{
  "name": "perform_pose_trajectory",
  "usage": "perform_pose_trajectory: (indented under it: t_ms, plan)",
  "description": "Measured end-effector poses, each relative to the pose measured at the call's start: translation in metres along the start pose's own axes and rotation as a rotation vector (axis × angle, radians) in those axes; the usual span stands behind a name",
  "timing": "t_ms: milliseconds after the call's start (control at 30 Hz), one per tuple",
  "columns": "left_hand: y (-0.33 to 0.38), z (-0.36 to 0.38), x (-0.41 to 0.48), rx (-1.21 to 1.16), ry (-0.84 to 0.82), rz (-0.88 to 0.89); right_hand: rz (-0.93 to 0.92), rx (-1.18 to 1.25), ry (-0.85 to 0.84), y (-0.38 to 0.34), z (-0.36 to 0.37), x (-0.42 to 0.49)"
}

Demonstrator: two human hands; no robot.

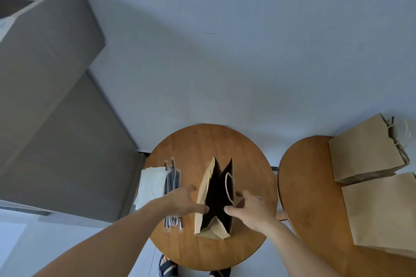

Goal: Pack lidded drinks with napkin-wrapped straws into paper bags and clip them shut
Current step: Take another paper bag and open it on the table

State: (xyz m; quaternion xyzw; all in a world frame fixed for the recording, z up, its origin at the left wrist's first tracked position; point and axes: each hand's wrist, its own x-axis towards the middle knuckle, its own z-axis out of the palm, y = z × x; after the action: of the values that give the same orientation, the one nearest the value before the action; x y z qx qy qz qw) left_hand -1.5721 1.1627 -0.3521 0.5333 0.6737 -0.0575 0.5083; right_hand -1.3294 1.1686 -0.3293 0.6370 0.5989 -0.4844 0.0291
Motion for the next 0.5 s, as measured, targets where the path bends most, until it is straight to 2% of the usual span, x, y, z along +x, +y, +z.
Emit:
perform_pose_trajectory:
  t_ms: [133, 200, 300, 400, 500]
  plan:
    - [0.011, -0.031, -0.011, 0.165, -0.038, 0.038, -0.014, -0.033, -0.161, -0.008, -0.023, -0.002]
    - [0.022, -0.05, -0.019, 0.328, 0.113, 0.037, -0.052, -0.102, -0.119, -0.02, -0.037, -0.002]
    - [0.048, -0.084, -0.035, 0.553, 0.422, 0.069, -0.175, -0.265, 0.085, -0.053, -0.062, 0.002]
    - [0.072, -0.127, -0.061, 0.579, 0.615, 0.12, -0.321, -0.326, 0.245, -0.107, -0.087, 0.006]
    - [0.082, -0.173, -0.095, 0.54, 0.778, 0.124, -0.488, -0.369, 0.281, -0.17, -0.103, 0.007]
